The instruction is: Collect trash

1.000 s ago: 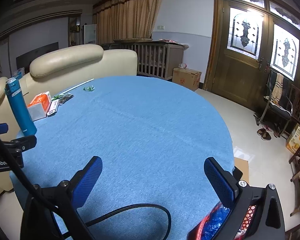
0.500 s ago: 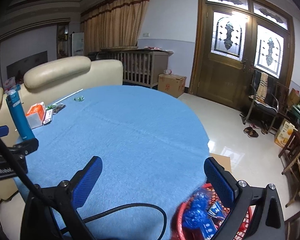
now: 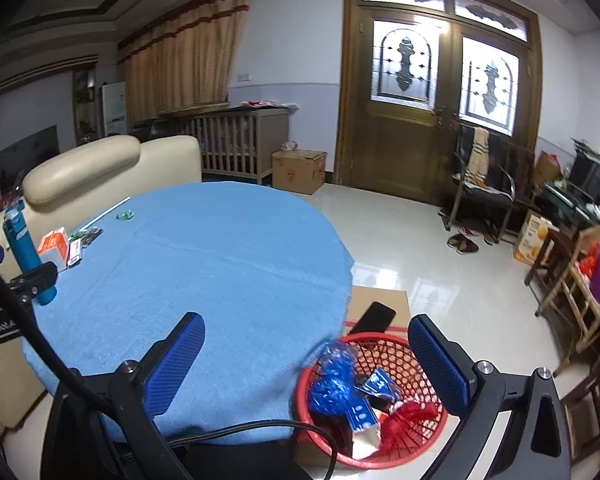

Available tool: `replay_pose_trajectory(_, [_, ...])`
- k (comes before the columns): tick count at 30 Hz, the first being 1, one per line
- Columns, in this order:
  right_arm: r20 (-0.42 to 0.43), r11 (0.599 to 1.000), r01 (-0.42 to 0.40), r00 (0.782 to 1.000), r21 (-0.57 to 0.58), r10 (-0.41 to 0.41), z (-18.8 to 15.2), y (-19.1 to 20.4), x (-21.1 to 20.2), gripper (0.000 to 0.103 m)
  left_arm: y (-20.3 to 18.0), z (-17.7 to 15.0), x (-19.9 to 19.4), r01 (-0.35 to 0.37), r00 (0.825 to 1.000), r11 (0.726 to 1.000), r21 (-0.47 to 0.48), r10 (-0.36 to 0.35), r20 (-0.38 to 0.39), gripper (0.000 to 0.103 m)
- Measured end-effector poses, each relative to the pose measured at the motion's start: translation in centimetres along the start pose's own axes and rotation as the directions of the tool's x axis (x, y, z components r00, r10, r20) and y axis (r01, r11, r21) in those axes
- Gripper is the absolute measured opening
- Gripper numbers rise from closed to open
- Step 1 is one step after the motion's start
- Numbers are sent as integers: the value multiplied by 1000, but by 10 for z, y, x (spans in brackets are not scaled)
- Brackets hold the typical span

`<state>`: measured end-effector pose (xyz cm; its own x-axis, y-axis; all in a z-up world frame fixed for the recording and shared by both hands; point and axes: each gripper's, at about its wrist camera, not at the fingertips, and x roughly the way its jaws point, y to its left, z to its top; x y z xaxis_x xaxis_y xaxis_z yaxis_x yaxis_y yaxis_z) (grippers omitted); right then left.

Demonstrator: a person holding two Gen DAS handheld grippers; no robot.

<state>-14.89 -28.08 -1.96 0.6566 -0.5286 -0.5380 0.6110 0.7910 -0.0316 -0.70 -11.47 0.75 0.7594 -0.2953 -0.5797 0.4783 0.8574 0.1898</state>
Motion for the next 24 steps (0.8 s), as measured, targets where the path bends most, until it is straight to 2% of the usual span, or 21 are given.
replay_pose_trajectory(10, [14,999,-15,1000,43,14,-3,-19,-16,103,-18,-5,-11,9,1000,999,34,-9,-14,98])
replay_pose_trajectory(24, [-10,999,-12,1000,47,13,-8,-17,-5,103,-20,-8,-7,12,1000,999,34,-11,-26,98])
